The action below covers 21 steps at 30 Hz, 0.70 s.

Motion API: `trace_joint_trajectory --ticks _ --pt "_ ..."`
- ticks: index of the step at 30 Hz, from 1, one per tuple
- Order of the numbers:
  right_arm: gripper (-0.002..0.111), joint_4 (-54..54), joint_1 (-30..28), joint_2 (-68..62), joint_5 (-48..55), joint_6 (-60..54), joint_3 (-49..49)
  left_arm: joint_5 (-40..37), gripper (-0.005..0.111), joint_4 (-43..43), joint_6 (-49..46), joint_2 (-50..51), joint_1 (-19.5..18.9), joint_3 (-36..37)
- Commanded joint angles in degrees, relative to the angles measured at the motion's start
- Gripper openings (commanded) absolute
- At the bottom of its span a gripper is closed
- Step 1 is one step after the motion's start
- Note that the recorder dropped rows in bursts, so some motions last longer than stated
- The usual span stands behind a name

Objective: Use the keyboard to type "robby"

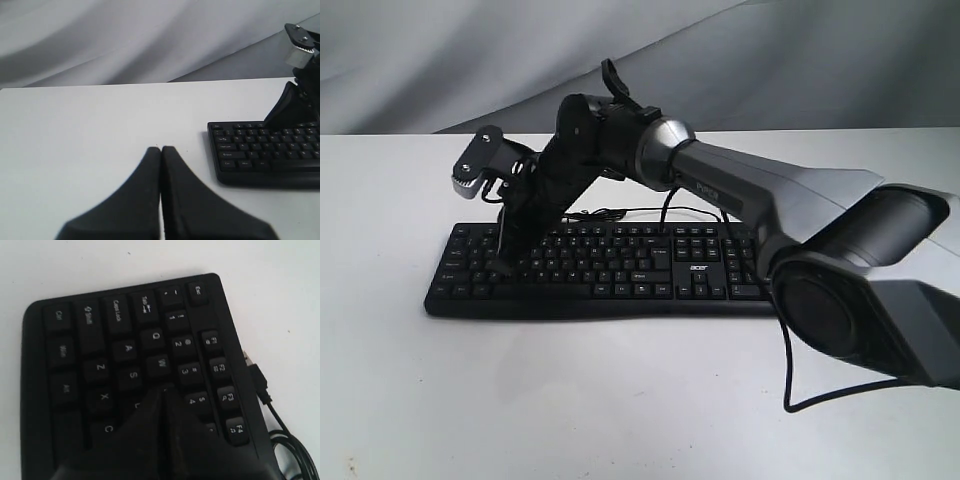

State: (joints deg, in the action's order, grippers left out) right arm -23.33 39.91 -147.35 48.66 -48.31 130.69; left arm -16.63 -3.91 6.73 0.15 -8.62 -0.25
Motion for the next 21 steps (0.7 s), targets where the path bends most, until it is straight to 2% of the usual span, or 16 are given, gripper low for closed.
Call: trace_joint_trajectory --ticks 1,21 --pt "0.000 1.30 -0.59 -0.17 1.67 0.20 0.74 0.26 0.001 0.46 0.23 -0.15 -0.11 0.25" --pt "0.000 1.75 -0.59 -1.50 -0.93 0.36 0.74 0.26 0.001 0.46 0.23 -0.15 -0.11 0.25"
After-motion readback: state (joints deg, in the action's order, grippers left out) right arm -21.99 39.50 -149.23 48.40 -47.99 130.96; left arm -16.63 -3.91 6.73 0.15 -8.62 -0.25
